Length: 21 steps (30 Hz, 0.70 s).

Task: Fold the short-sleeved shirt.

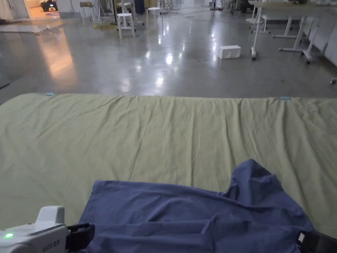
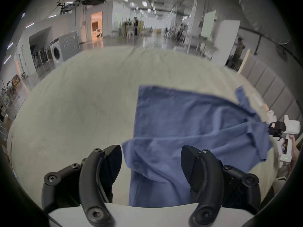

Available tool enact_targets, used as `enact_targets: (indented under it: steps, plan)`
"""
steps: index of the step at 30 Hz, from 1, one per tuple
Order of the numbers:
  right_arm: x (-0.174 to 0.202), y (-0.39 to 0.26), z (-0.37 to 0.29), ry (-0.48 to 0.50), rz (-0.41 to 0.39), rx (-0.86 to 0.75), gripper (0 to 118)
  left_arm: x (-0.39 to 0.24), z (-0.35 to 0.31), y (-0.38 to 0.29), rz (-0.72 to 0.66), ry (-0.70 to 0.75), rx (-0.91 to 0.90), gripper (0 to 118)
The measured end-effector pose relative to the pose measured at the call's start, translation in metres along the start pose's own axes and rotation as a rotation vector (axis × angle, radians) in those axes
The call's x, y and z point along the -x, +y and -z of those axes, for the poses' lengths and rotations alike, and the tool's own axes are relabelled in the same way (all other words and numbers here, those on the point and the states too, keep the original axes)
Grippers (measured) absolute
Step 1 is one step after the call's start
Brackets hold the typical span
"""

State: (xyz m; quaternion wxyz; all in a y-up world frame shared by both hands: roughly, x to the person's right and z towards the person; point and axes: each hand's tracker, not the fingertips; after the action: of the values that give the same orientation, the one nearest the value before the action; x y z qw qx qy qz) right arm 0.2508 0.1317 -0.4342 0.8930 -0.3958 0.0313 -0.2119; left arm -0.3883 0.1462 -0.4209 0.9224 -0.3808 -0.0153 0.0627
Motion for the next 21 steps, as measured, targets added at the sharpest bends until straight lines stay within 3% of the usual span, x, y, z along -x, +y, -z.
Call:
enact_targets:
  steps: [7,10,12,13,16,17,18,19,20,21]
  plan:
    - [0.048,-0.024,-0.159,-0.001,-0.334,-0.322,83,-0.055,-0.188,-0.006,0.222,0.018,-0.475,78]
    - [0.085,-0.06,-0.233,-0.084,-0.555,-0.675,84,-0.086,-0.252,-0.022,0.298,0.041,-0.623,85]
    - [0.102,-0.078,-0.264,-0.106,-0.503,-0.688,84,-0.103,-0.285,-0.03,0.306,0.079,-0.697,84]
    - [0.111,-0.085,-0.279,-0.093,-0.538,-0.755,84,-0.111,-0.299,-0.035,0.297,0.083,-0.731,84]
    - [0.121,-0.1,-0.302,-0.053,-0.516,-0.794,81,-0.126,-0.327,-0.05,0.268,0.081,-0.803,82]
    - [0.126,-0.106,-0.31,-0.033,-0.515,-0.798,74,-0.132,-0.336,-0.055,0.247,0.101,-0.801,75]
    - [0.133,-0.111,-0.317,-0.003,-0.518,-0.805,62,-0.136,-0.342,-0.059,0.241,0.132,-0.796,61]
    - [0.138,-0.115,-0.322,0.032,-0.516,-0.808,62,-0.139,-0.348,-0.064,0.251,0.139,-0.794,61]
    - [0.141,-0.119,-0.326,0.068,-0.516,-0.806,57,-0.141,-0.353,-0.068,0.249,0.145,-0.795,53]
    - [0.144,-0.122,-0.328,0.092,-0.513,-0.799,46,-0.14,-0.358,-0.071,0.24,0.149,-0.79,39]
